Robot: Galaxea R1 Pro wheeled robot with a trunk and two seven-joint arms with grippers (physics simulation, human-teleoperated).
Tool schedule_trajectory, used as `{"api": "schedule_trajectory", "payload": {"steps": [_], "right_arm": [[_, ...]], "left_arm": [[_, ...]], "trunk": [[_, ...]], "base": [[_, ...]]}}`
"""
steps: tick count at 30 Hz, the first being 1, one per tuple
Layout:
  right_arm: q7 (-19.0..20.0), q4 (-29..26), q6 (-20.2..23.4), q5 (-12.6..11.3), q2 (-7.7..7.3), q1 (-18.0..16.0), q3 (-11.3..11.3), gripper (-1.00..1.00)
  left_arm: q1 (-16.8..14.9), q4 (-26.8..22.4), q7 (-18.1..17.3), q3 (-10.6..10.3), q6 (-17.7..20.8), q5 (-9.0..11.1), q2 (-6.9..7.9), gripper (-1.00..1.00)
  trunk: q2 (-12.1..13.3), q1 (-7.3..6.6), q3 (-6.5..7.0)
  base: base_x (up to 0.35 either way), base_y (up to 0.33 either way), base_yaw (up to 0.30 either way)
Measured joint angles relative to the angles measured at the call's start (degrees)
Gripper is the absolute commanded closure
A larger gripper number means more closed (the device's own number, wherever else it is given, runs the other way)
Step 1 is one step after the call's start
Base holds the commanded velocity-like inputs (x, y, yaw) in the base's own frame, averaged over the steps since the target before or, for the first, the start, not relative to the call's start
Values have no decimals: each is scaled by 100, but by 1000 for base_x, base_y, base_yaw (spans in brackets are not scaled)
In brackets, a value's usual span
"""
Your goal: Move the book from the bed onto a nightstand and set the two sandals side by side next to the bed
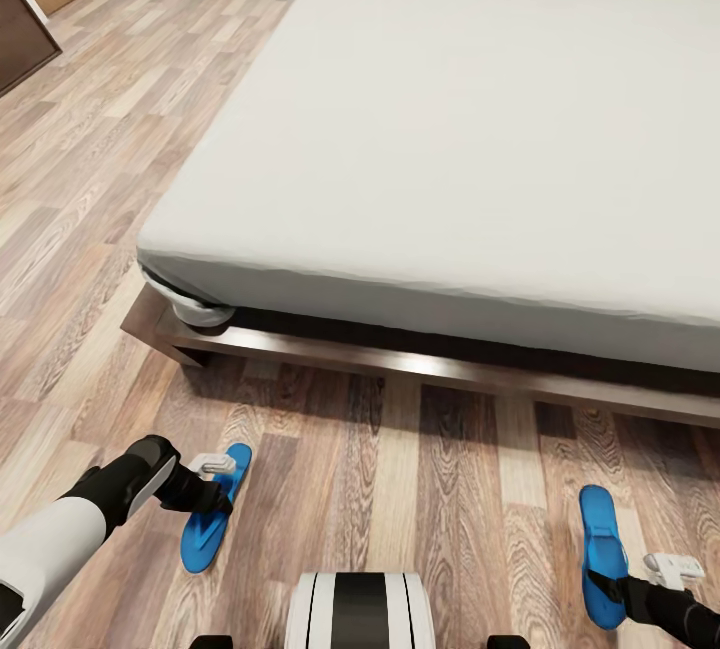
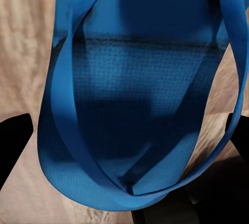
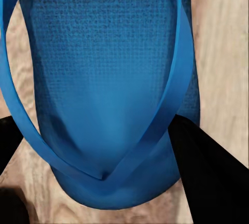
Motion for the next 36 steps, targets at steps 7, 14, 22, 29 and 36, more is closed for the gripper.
{"api": "schedule_trajectory", "payload": {"steps": [7,14,22,29,36], "right_arm": [[7,-296,-1,-294,-5,7,4,100],[6,-309,-1,-307,0,5,4,100],[0,-301,-1,-307,-5,7,4,100],[-4,-301,-1,-308,-5,6,4,100],[-9,-301,-1,-308,-5,5,4,100]], "left_arm": [[1,-1,1,-1,-1,-7,1,100],[0,-5,0,0,0,1,3,100],[0,-9,8,38,-9,-1,16,100],[-2,-184,23,827,-105,17,30,100],[0,-463,85,912,-112,-14,40,100]], "trunk": [[-2,6,-44],[-8,16,-133],[-8,16,-133],[-8,15,-133],[-8,16,-133]], "base": [[0,0,0],[0,0,0],[0,0,0],[0,0,0],[0,0,0]]}}
